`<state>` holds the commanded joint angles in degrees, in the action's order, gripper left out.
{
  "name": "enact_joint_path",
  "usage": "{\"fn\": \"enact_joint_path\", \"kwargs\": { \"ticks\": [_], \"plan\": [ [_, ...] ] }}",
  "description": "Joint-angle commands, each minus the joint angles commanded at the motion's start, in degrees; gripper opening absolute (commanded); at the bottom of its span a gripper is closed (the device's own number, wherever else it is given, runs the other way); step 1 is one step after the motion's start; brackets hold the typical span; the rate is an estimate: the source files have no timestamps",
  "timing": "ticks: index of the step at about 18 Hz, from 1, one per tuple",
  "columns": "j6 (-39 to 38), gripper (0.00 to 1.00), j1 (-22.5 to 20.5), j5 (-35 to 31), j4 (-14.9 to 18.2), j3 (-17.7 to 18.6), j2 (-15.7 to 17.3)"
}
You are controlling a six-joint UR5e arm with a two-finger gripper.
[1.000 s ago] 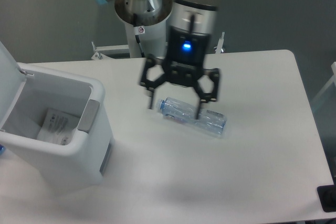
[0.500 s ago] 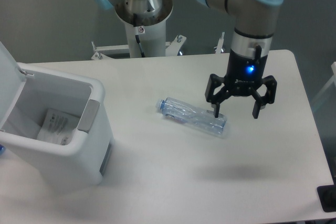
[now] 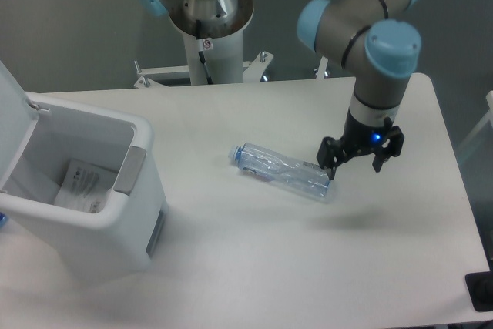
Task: Place the trash in the trash can
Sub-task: 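Move the open gripper back toward the clear water bottle, then lower the gripper beside the bottle's base and align with it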
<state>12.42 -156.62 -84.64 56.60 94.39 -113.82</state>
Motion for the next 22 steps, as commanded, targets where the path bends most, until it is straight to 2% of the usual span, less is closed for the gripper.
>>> {"fn": "enact_joint_path", "kwargs": {
  "ticks": [4, 11, 15, 17, 22],
  "plan": [
    [-12.13, 1.0, 1.23, -0.78, -0.44, 1.58, -0.53],
    [-24.44, 1.0, 2.81, -2.11, -0.62, 4.48, -0.62],
    [-27.53, 1.0, 3.25, -2.11, -0.62, 5.01, -1.23],
    [-31.82, 1.0, 3.52, -2.02, -0.7, 5.01, -1.32],
    [-32.37, 1.0, 3.52, -2.02, -2.37, 5.45, -1.76]
  ]
}}
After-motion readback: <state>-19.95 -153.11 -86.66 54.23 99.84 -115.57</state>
